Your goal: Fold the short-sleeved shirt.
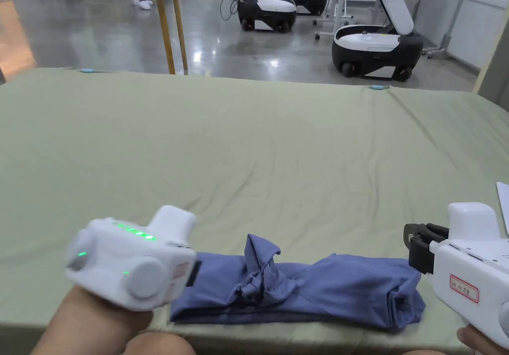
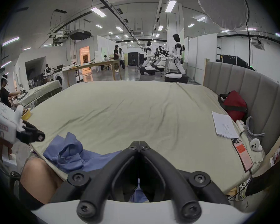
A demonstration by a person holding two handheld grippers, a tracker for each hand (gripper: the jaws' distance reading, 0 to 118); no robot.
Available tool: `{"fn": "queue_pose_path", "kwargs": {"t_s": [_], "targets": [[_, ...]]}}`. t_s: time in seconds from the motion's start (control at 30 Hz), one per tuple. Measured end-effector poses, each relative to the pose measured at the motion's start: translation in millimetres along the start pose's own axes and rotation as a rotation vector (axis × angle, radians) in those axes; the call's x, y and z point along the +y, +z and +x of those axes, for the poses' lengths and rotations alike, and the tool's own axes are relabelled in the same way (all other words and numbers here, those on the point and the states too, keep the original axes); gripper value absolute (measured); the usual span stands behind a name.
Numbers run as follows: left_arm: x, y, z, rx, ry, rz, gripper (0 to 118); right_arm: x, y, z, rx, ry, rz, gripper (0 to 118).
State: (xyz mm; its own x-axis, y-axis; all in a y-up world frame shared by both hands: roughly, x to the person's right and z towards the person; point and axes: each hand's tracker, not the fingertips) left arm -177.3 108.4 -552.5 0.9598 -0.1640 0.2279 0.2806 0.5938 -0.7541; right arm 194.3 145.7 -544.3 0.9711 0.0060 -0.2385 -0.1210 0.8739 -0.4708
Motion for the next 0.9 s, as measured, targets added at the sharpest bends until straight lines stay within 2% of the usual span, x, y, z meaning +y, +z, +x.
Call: {"fn": "queue_pose_path", "kwargs": {"t_s": [0.1, 0.33, 0.57, 0.73, 0.8, 0.9], "targets": [[18, -29, 35, 0.038, -0.135, -0.071, 0, -3, 5, 4, -0.010, -0.007, 0.009, 2], [32, -62, 114, -0.103, -0.285, -0.162, 0, -12, 13, 21, -0.041, -0.031, -0.012, 2], [37, -49, 153, -0.064, -0.345, -0.032, 0, -17, 19, 29, -0.055, -0.044, -0.014, 2], [37, -60, 162, -0.125, -0.296, -0.040, 0, -17, 16, 28, -0.048, -0.041, -0.020, 2], [40, -51, 150, -0.167, -0.213, 0.001, 0, -14, 17, 25, -0.042, -0.036, -0.018, 2], [48, -10, 96, -0.234, -0.004, 0.203, 0, -4, 18, 22, -0.033, -0.018, -0.004, 2]]}}
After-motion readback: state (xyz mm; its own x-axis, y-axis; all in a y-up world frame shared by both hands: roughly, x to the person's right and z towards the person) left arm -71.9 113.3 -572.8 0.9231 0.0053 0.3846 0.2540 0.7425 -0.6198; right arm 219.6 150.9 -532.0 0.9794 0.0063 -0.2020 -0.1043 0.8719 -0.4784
